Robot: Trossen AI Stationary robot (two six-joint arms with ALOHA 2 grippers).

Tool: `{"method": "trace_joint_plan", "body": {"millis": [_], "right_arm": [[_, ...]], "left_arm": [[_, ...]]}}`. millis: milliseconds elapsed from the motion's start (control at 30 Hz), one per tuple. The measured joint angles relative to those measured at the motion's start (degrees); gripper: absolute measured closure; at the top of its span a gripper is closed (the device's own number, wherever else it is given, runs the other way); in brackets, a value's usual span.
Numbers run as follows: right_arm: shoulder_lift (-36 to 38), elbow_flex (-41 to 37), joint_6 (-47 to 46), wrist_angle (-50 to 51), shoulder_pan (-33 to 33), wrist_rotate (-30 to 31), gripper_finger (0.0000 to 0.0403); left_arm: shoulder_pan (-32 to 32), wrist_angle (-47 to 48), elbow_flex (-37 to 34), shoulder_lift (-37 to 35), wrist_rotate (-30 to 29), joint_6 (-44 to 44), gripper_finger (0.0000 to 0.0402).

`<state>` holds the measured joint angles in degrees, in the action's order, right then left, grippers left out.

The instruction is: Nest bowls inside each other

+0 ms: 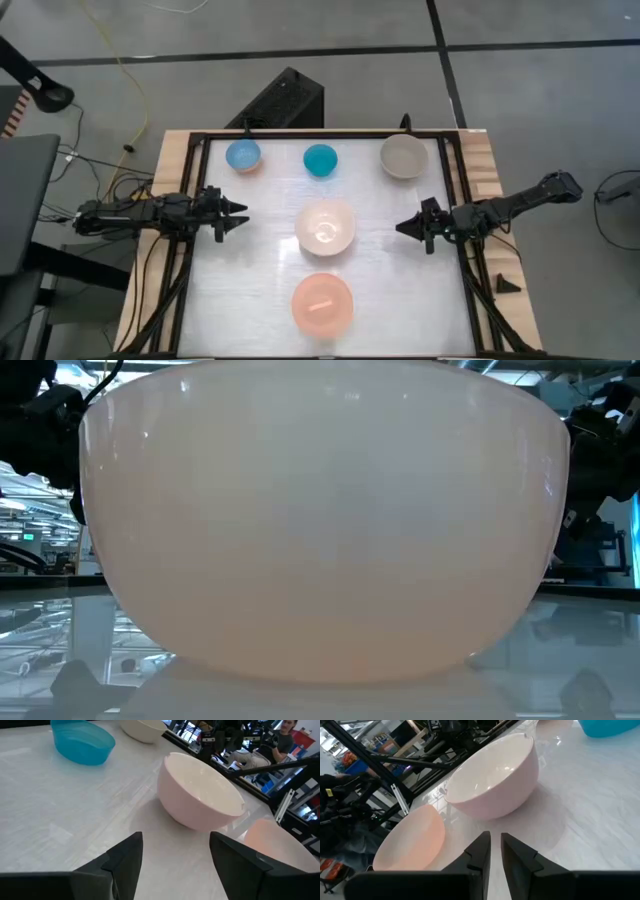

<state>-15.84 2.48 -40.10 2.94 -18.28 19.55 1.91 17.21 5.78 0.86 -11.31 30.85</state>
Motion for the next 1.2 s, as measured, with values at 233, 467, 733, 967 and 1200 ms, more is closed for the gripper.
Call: {"method": "trace_joint_plan", "body": {"millis": [233,467,733,967,1200], "right_arm": [[0.0,0.0,0.0,0.0,0.0,0.0,0.0321],[0.0,0.0,0.0,0.0,0.0,0.0,0.0321],[0.0,0.0,0.0,0.0,0.0,0.0,0.0321],[0.0,0.0,0.0,0.0,0.0,0.0,0.0321],[0.0,0.0,0.0,0.0,0.0,0.0,0.0321]], "left_arm": [[0.0,0.0,0.0,0.0,0.0,0.0,0.0183],[0.0,0.0,0.0,0.0,0.0,0.0,0.0183],[0.0,0.0,0.0,0.0,0.0,0.0,0.0183],[0.0,-0.1,0.0,0.0,0.0,0.1,0.0183],[0.0,-1.9,-0.2,0.0,-0.7,0.7,0.0183]]}}
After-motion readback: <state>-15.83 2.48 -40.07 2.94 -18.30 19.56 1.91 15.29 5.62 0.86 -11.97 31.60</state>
